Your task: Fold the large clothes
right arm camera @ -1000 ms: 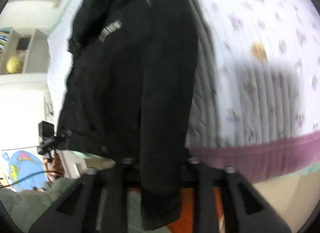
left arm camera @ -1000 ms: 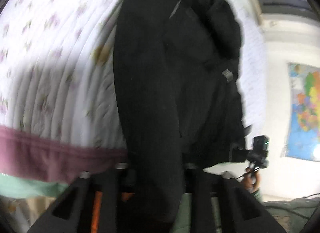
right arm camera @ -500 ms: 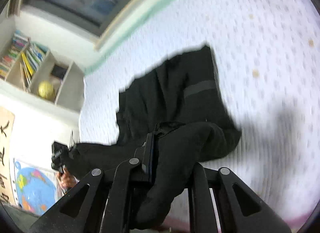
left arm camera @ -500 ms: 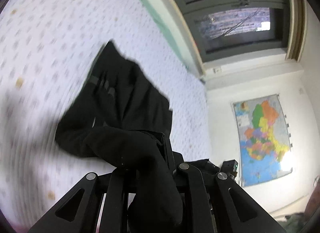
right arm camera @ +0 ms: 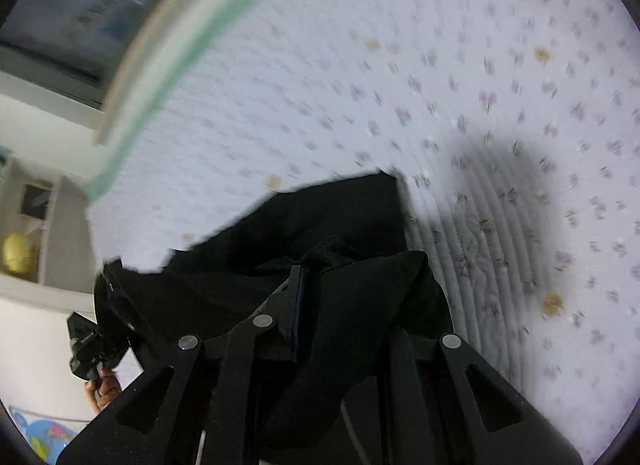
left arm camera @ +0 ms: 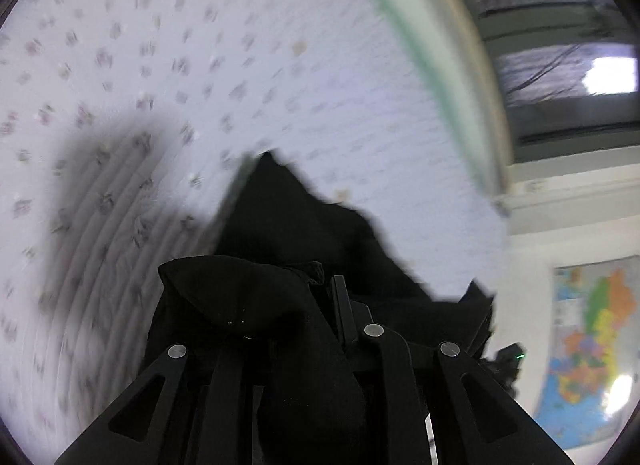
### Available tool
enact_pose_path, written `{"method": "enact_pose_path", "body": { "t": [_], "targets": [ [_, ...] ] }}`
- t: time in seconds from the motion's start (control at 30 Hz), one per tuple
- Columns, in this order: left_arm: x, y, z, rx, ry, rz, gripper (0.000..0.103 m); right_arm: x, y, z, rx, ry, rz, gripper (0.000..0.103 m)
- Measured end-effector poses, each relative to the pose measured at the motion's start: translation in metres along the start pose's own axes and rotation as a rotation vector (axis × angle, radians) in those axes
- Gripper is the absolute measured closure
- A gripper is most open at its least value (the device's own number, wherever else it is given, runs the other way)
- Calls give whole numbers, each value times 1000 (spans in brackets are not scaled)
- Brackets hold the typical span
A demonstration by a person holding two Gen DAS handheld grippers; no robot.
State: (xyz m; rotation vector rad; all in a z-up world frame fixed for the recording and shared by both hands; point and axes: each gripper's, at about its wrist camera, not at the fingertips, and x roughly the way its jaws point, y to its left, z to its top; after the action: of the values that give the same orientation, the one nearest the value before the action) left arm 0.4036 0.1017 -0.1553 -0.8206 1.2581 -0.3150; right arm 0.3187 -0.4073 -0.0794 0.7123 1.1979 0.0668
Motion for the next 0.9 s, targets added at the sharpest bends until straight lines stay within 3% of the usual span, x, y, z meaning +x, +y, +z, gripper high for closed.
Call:
{"method": "enact_pose_path", "body": {
  "t": [0.1,0.23,0.33,0.43,0.57,0.63,0.67,0.73,0.77,0.83,0.9],
  "targets": [
    [38,18,5,-25,42,28,83,44,-9,0,6,55,-33,86],
    [46,20,3,7,48,43,83,66,-18,0,15,71,-29,87],
    [35,7,1,81,63,68,83,58,-18,1,22,90,-12,86],
    [5,-17,-4,214,60,53,80,26,-11,4,9,81,25,77],
    [-57,-33,-17,272,97,-75,59,-34,-5,-1,-17,62,170,64],
    [-94,-36,-25,276,71,-186,28,-64,-2,-6,-38,54,250,51],
    [-117,-37,-29,277,40,-247,21,-81,-2,-9,-49,41,283,42],
    [-149,-36,-33,277,-26,-331,19,-101,4,-14,-77,2,275,25],
    [-157,-37,-35,277,-55,-338,18,-114,7,-17,-106,-33,250,18],
    [-166,-36,-33,284,-123,-248,14,-123,9,-19,-142,-77,206,15],
    [-148,-33,-25,280,-126,-86,14,-110,9,-14,-160,-82,133,15]
  ]
}}
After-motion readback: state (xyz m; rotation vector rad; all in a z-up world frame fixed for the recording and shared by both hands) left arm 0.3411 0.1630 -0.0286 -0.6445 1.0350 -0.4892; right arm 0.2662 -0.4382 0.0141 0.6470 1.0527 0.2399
